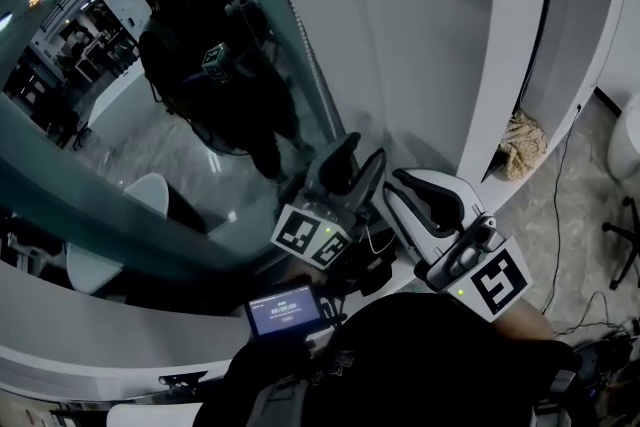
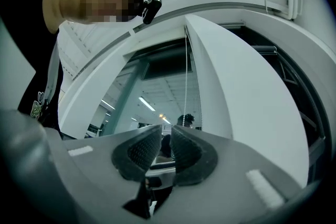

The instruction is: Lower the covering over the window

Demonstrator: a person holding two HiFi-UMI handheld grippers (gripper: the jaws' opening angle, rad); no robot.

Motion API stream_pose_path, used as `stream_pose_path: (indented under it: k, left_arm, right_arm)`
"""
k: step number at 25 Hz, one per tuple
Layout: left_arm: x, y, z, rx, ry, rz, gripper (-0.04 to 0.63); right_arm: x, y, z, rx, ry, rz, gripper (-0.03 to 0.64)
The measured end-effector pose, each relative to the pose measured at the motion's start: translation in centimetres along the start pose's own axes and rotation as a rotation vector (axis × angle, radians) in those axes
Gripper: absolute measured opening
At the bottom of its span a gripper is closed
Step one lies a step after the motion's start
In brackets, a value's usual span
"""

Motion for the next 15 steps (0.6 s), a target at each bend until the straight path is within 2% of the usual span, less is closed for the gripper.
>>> stream_pose_path:
  k: [2,6,11,13,14,15]
  left_arm:
    - [-0.5,0.2,1.0,0.014,0.01,-0.015,0.207]
    - [-1.7,2.1,0.9,0.023,-0.033,-0.09,0.207]
    - [-4.1,2.6,0.3,0.014,-0.086,-0.124,0.193]
    - [-4.4,2.3,0.2,0.039,-0.098,-0.13,0.172]
    - [-4.2,2.2,0.3,0.068,-0.104,-0.135,0.187]
    - [-4.2,2.1,0.4,0.111,-0.113,-0.145,0.164]
  right_arm:
    - [0.0,-0.5,0.3,-0.007,0.003,0.006,0.048]
    - [0.4,-1.0,0.7,-0.021,0.007,0.029,0.048]
    - [1.1,-2.0,0.3,-0.043,0.011,0.043,0.048]
    - [1.3,-2.3,0.4,-0.057,0.015,0.047,0.048]
    - [1.4,-2.3,0.5,-0.063,0.018,0.05,0.048]
    - [1.5,-2.4,0.6,-0.068,0.019,0.057,0.048]
Point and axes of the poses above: the fingertips, and each gripper's own axes: x backward along the fingers, z to its left, y out of its top, the point moved 6 cm from there along x, backward along the fingers, and after that the axes turned 7 degrees about -y, right-handed, at the moved point
